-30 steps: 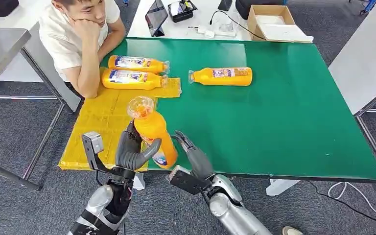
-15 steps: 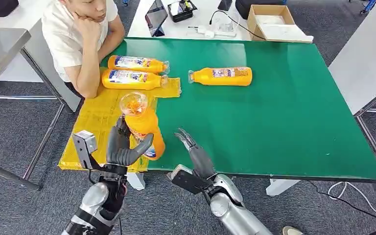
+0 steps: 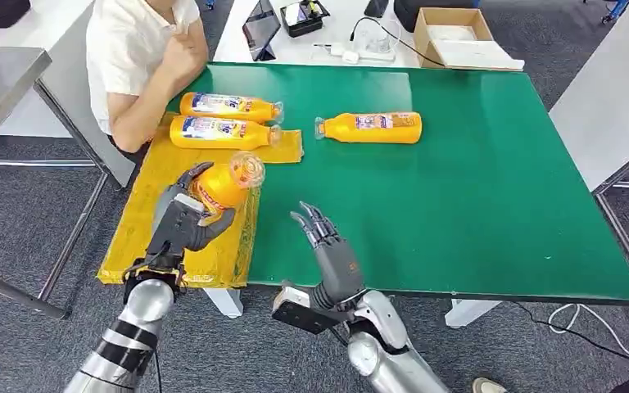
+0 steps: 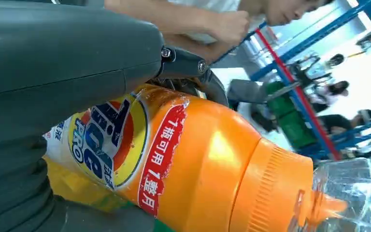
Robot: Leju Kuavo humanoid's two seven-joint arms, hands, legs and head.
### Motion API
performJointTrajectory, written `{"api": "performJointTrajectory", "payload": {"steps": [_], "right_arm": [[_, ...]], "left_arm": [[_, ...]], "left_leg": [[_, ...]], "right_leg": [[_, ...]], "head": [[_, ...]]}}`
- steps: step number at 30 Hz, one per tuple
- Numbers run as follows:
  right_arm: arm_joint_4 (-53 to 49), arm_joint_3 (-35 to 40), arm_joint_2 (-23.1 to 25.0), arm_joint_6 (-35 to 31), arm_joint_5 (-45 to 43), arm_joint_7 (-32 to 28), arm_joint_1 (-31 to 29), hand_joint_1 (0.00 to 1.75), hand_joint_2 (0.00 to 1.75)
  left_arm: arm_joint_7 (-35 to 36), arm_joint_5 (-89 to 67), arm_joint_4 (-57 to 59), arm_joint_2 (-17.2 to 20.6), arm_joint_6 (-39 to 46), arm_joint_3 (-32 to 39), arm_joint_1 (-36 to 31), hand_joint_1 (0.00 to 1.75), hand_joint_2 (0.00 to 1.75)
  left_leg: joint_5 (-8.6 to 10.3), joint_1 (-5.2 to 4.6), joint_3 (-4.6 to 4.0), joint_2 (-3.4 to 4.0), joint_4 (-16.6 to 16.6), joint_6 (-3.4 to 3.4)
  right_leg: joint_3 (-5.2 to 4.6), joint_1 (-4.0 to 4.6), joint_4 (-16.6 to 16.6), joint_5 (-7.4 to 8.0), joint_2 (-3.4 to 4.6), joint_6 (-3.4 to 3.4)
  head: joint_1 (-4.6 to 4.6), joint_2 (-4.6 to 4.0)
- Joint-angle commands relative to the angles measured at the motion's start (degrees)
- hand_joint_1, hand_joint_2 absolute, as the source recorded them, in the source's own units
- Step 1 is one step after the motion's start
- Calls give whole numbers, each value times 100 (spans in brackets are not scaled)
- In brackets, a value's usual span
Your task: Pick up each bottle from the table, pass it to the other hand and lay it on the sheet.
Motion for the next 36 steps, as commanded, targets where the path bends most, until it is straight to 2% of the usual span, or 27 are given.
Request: {"api": "performJointTrajectory", "payload": {"steps": [1, 4, 12, 16, 20, 25, 32, 35, 36], "right_arm": [[-314, 349, -124, 73, 89, -155, -164, 0, 175], [-49, 371, -41, 133, -1, -207, -294, 0, 175], [-14, 430, -55, 125, 20, -254, -310, 0, 175], [40, 556, -30, 406, -189, -371, -338, 0, 175], [192, 684, 26, 515, -334, -478, -360, 0, 175], [325, 767, 40, 500, -437, -545, -399, 0, 175], [481, 799, 98, 485, -513, -603, -456, 0, 175], [586, 821, 143, 464, -567, -651, -453, 0, 175], [604, 834, 143, 464, -565, -658, -444, 0, 175]], "left_arm": [[514, -1058, 2518, 200, -263, 254, -1765, 175, 175], [546, -1313, 3327, 95, -375, 205, -2202, 175, 175], [498, -1340, 3458, 72, -302, 207, -2224, 175, 175], [724, -1816, 4236, 49, -754, -99, -2625, 175, 175], [713, -1859, 4896, -109, -1018, -83, -2795, 175, 175], [466, -1795, 5120, -45, -1268, -52, -2822, 175, 175], [473, -1974, 5256, -53, -1510, -251, -2896, 175, 175], [466, -1966, 5313, -82, -1559, -260, -2859, 175, 175], [465, -1968, 5323, -71, -1561, -263, -2845, 9, 175]], "left_leg": [[2, 8, 6, -18, 4, -8], [5, 10, 11, -16, 5, -10], [4, 6, 15, -3, 1, -7], [1, 12, 16, -8, 7, -12], [4, 11, 16, -8, 4, -12], [3, 7, 13, 5, -1, -9], [8, 3, 4, 3, -2, -7], [-3, 16, 33, 7, 0, -16], [-2, 13, 29, 10, 0, -15]], "right_leg": [[12, 9, 3, -4, -19, -12], [20, 11, 3, -4, -17, -14], [21, 6, 3, -5, -4, -9], [27, 13, 4, -8, -9, -15], [24, 12, 2, -6, -9, -16], [17, 7, 0, -2, 3, -11], [8, 4, 1, 1, 1, -8], [39, 18, -3, -6, 5, -21], [34, 14, -1, -5, 7, -19]], "head": [[2, 0], [2, 0], [2, 0], [0, 0], [0, 0], [2, 0], [0, 0], [0, 0], [0, 0]]}}
